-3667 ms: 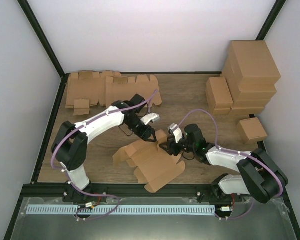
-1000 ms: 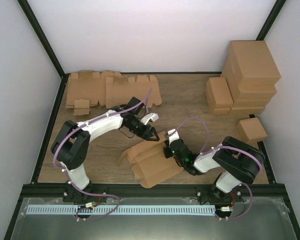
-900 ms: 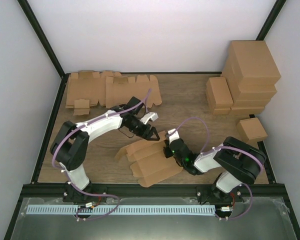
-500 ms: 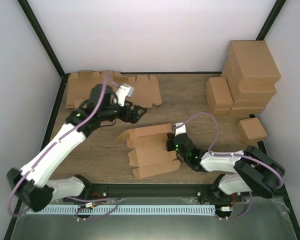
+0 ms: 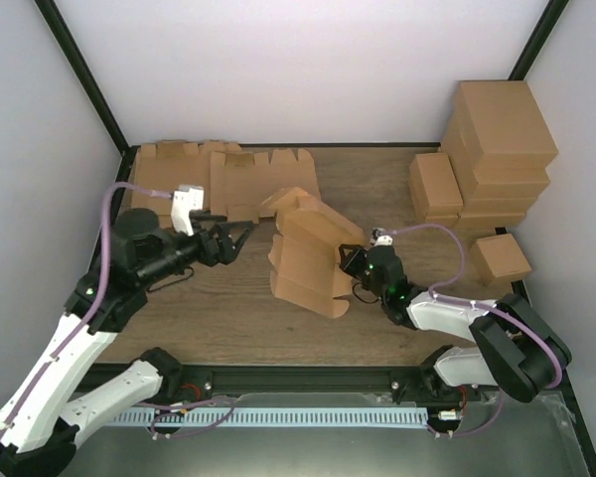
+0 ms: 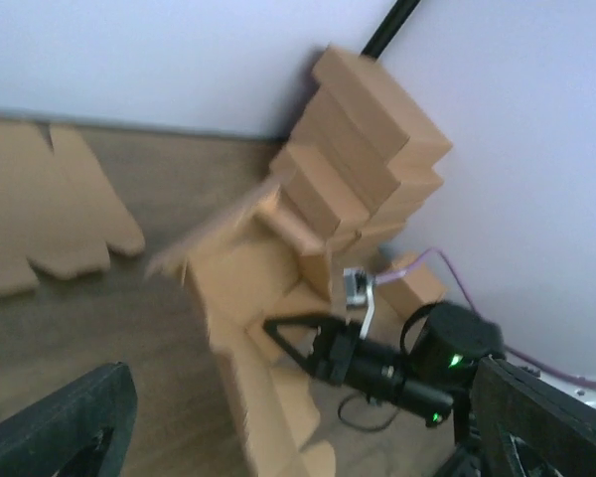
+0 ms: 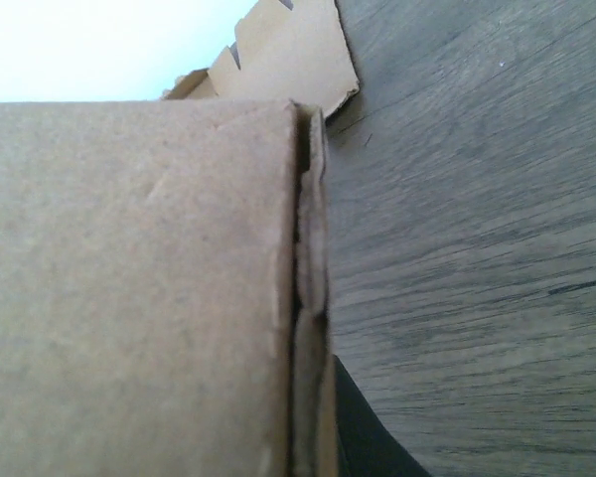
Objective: Fold the paper box
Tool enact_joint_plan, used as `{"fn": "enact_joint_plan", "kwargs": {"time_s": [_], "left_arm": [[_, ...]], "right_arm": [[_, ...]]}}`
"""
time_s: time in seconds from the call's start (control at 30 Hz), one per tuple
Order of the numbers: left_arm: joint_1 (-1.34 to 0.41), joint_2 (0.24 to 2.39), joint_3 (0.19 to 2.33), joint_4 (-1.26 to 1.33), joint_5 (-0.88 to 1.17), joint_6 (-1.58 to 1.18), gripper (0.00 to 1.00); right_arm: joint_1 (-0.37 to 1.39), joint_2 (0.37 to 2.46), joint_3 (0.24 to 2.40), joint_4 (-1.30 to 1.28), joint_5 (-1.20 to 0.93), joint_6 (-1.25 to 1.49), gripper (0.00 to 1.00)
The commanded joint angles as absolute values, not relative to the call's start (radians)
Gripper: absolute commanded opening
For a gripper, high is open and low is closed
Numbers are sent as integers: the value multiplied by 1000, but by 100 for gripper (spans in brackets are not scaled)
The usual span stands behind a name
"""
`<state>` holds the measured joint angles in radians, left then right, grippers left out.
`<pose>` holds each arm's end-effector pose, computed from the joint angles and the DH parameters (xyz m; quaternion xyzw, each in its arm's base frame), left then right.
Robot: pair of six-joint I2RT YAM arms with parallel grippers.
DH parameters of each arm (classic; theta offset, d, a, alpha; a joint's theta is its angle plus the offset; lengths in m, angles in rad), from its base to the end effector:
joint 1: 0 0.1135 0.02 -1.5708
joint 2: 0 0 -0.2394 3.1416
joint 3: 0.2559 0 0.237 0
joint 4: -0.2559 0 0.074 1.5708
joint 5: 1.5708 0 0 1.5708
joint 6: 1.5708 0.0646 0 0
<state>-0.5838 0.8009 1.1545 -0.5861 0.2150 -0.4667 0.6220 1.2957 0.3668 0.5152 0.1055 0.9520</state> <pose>0.1435 -0.1113 0.3895 0.1121 0.7746 -0.3821 0.4914 0.2209 0.1500 0.1406 0.1658 0.8200 0.3556 0.4168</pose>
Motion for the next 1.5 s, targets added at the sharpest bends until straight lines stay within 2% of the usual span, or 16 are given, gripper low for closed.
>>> {"fn": "enact_joint_plan", "kwargs": {"time_s": [0.0,0.2,0.5,0.57,0.67,0.8,0.9,1.2,1.23,1.27,1.3,1.33,1.47], "left_arm": [[-592,801,1012,-567,299,-585,93],[-672,858,909,-533,213,-620,89],[-763,1013,970,-519,147,-583,90],[-766,1039,983,-526,108,-577,88],[-766,1067,988,-520,69,-576,77],[-766,1101,994,-484,73,-585,51],[-766,1120,1000,-462,51,-600,38],[-766,1127,993,-421,9,-622,30],[-767,1126,991,-419,7,-624,28],[-766,1127,990,-420,5,-626,21],[-766,1130,990,-424,1,-627,9],[-765,1136,992,-436,-6,-630,4],[-766,1153,1014,-477,-26,-620,4]], "right_arm": [[620,1300,358,621,130,1095,1],[620,1316,349,648,167,1089,1],[623,1305,344,627,200,1035,1],[625,1300,339,630,204,1032,1],[631,1292,340,628,214,1022,1],[638,1289,341,625,230,1009,1],[649,1293,343,627,245,1004,1],[671,1310,347,636,262,994,1],[673,1311,347,637,264,994,1],[673,1311,348,638,266,994,1],[675,1310,348,638,268,996,1],[675,1310,348,639,269,998,1],[675,1319,353,637,260,1014,2]]}}
